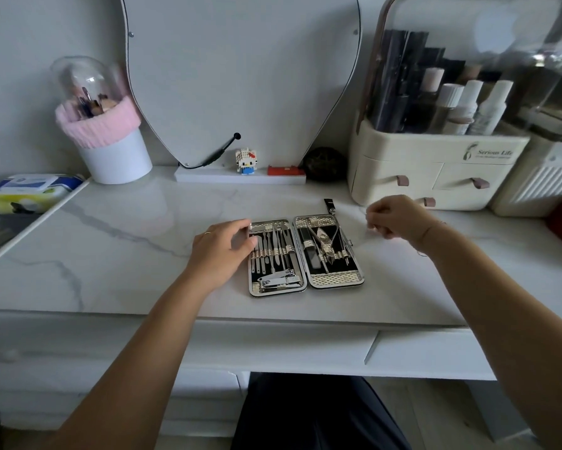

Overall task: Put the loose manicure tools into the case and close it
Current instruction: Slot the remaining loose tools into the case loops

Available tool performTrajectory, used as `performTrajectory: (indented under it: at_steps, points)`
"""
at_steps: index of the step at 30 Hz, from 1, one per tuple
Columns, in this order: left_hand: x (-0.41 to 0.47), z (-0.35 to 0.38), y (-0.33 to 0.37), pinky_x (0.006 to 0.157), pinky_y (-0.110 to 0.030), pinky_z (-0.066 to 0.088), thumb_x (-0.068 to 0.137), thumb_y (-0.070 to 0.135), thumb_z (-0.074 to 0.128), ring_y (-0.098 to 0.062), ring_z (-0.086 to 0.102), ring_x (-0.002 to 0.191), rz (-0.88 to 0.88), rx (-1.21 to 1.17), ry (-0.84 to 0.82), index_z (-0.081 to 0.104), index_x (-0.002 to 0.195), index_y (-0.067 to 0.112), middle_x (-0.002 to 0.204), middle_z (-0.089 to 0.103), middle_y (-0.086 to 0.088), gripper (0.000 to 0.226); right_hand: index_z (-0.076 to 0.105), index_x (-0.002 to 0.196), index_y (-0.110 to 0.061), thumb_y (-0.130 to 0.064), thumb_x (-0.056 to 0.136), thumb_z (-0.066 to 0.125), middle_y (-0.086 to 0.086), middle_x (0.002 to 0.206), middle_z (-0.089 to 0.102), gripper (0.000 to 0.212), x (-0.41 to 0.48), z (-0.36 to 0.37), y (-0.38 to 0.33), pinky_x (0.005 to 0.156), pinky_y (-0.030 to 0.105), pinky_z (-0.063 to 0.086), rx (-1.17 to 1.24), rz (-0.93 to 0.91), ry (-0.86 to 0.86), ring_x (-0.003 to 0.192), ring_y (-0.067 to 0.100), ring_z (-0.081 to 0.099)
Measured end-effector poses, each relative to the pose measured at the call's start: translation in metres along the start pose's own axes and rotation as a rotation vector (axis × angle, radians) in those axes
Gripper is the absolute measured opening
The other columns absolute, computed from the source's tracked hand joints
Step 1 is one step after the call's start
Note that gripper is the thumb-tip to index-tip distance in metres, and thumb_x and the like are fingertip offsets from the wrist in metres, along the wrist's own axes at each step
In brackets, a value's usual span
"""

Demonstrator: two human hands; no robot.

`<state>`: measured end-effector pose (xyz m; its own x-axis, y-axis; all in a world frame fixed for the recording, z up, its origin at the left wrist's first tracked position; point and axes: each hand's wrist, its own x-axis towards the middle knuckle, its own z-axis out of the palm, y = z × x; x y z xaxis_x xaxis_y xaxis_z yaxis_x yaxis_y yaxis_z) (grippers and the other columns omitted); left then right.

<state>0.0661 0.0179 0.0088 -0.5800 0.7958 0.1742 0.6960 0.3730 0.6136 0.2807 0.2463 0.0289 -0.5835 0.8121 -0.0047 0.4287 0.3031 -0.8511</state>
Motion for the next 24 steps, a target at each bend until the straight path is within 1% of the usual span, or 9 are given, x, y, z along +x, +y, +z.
performTrajectory:
  at_steps: [1, 3, 5, 7, 11, 16, 19, 22, 24]
  points:
    - [0.0, 0.0, 0.0, 0.109, -0.04, 0.03, 0.091, 0.038, 0.056, -0.022, 0.046, 0.126, 0.0, -0.001, -0.002, 0.052, 0.132, 0.027, 0.135, 0.055, -0.001, 0.043, 0.057, 0.091, -0.004, 0.003, 0.087, 0.056, 0.015, 0.066, 0.06, 0.008, 0.001, 0.005, -0.005, 0.041, 0.016, 0.042, 0.119, 0.006, -0.032, 0.042, 0.011, 0.048]
    - [0.001, 0.0, -0.001, 0.109, -0.038, 0.031, 0.09, 0.038, 0.057, -0.021, 0.046, 0.126, 0.0, -0.003, -0.005, 0.052, 0.132, 0.028, 0.135, 0.054, -0.001, 0.044, 0.049, 0.113, -0.008, 0.006, 0.086, 0.057, 0.015, 0.07, 0.061, 0.031, 0.005, 0.014, -0.015, 0.044, 0.018, 0.047, 0.27, 0.017, -0.11, 0.042, 0.007, 0.052]
    - [0.001, 0.0, -0.001, 0.109, -0.037, 0.031, 0.089, 0.038, 0.059, -0.021, 0.045, 0.126, -0.001, -0.009, -0.005, 0.052, 0.132, 0.028, 0.135, 0.055, 0.0, 0.044, 0.049, 0.118, -0.01, 0.007, 0.087, 0.056, 0.015, 0.072, 0.061, 0.037, 0.01, 0.022, -0.025, 0.048, 0.018, 0.051, 0.287, -0.015, -0.178, 0.045, 0.007, 0.055]
    - [0.002, 0.0, -0.001, 0.109, -0.037, 0.031, 0.089, 0.037, 0.059, -0.021, 0.045, 0.126, -0.005, -0.013, 0.0, 0.052, 0.132, 0.027, 0.135, 0.055, -0.001, 0.044, 0.052, 0.117, -0.007, 0.007, 0.087, 0.055, 0.014, 0.073, 0.061, 0.033, 0.015, 0.03, -0.033, 0.05, 0.018, 0.053, 0.278, -0.022, -0.214, 0.047, 0.006, 0.057]
    - [0.002, 0.0, -0.002, 0.108, -0.037, 0.031, 0.088, 0.037, 0.06, -0.02, 0.046, 0.126, -0.003, -0.016, 0.004, 0.053, 0.131, 0.028, 0.134, 0.055, -0.001, 0.044, 0.055, 0.112, 0.001, 0.005, 0.087, 0.057, 0.014, 0.075, 0.063, 0.025, 0.027, 0.042, -0.037, 0.052, 0.019, 0.056, 0.339, -0.002, -0.153, 0.049, 0.009, 0.06]
    - [0.003, 0.001, -0.002, 0.108, -0.034, 0.031, 0.088, 0.036, 0.061, -0.019, 0.045, 0.127, 0.001, -0.014, 0.011, 0.054, 0.13, 0.028, 0.133, 0.056, 0.0, 0.043, 0.055, 0.11, 0.003, 0.005, 0.086, 0.057, 0.014, 0.072, 0.063, 0.024, 0.026, 0.044, -0.028, 0.042, 0.015, 0.047, 0.373, 0.059, -0.126, 0.045, 0.006, 0.058]
    - [0.003, 0.001, -0.002, 0.108, -0.036, 0.031, 0.088, 0.035, 0.061, -0.02, 0.046, 0.125, -0.001, -0.016, 0.012, 0.054, 0.13, 0.028, 0.133, 0.056, -0.001, 0.044, 0.058, 0.107, 0.001, 0.003, 0.085, 0.06, 0.011, 0.069, 0.066, 0.022, 0.022, 0.035, -0.026, 0.039, 0.015, 0.039, 0.339, 0.053, -0.133, 0.043, 0.006, 0.055]
    - [0.002, 0.001, -0.001, 0.107, -0.035, 0.032, 0.088, 0.034, 0.062, -0.02, 0.047, 0.124, 0.0, -0.015, 0.013, 0.054, 0.13, 0.027, 0.132, 0.056, -0.001, 0.044, 0.062, 0.098, -0.007, -0.002, 0.085, 0.062, 0.005, 0.068, 0.069, 0.014, 0.015, 0.022, -0.027, 0.046, 0.016, 0.04, 0.284, 0.031, -0.123, 0.047, 0.004, 0.056]
    - [0.002, 0.001, 0.0, 0.107, -0.035, 0.032, 0.088, 0.034, 0.061, -0.021, 0.047, 0.124, 0.0, -0.015, 0.013, 0.054, 0.13, 0.027, 0.132, 0.056, -0.001, 0.044, 0.062, 0.092, -0.01, -0.003, 0.084, 0.063, 0.0, 0.061, 0.07, 0.01, 0.008, 0.018, -0.027, 0.046, 0.014, 0.041, 0.222, 0.031, -0.148, 0.046, 0.003, 0.056]
